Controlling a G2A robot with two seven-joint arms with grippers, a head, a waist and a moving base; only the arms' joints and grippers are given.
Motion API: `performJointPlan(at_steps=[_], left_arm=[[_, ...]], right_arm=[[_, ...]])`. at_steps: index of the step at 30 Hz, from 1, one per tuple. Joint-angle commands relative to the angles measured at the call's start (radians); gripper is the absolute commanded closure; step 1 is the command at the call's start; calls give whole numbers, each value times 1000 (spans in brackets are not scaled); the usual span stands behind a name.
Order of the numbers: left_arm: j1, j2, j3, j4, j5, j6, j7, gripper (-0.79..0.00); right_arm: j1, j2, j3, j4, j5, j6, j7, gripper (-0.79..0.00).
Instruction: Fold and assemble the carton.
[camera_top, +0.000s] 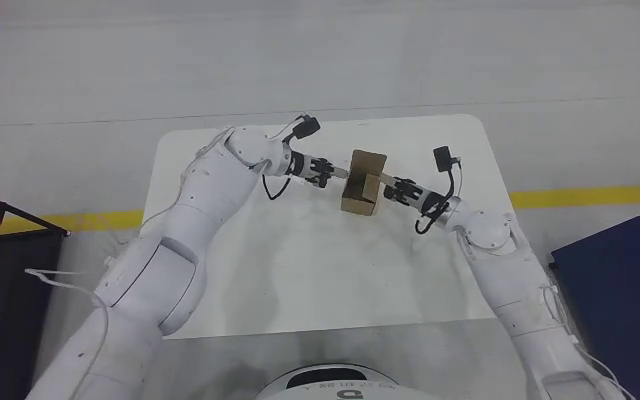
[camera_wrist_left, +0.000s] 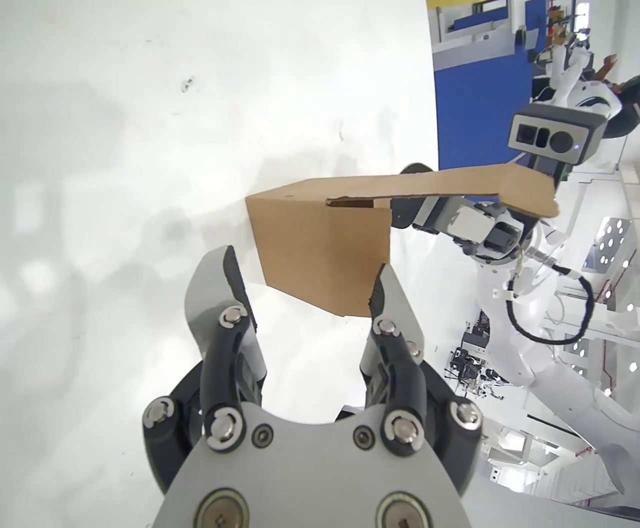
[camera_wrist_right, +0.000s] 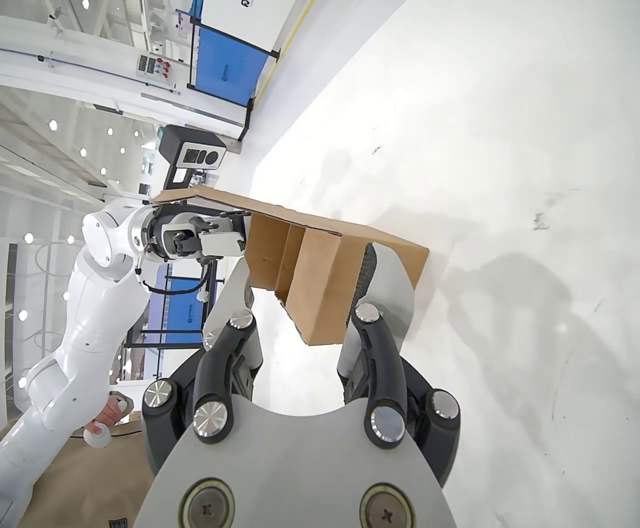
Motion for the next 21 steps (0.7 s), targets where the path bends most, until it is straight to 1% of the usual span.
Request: performJointPlan(at_steps=[1,2,3,4,5,9,14,15,18,19,21], left_arm=[[-14,-16,13,22,-4,-1,-22,-474],[-21,-23,20,35,-1,2,-24,-425],[-27,-30,26,47,1,4,-26,-391],[-34,-36,33,58,8,7,-26,-376],[-39,-43,40,69,15,9,-26,-336],[-49,-68,57,98,18,8,-37,-320],[-69,-89,66,135,20,0,-43,-209],[-75,-92,67,142,23,0,-45,-151],[-94,-99,79,156,52,12,-54,-139],[-99,-102,82,158,60,15,-56,-108],[-109,-105,86,162,72,20,-56,-83]], right_arm=[[2,-1,-8,6,11,-6,14,-440],[4,-1,-10,10,16,-9,20,-443],[7,-1,-13,13,19,-11,26,-437],[9,-1,-16,16,23,-15,32,-431],[11,-2,-18,20,30,-19,37,-431],[18,-2,-24,34,50,-30,57,-416],[26,-2,-29,49,64,-40,70,-416],[27,-2,-30,51,66,-42,71,-419],[29,-1,-29,54,78,-51,79,-434],[30,0,-28,56,83,-57,83,-437],[32,0,-27,59,88,-64,86,-425]])
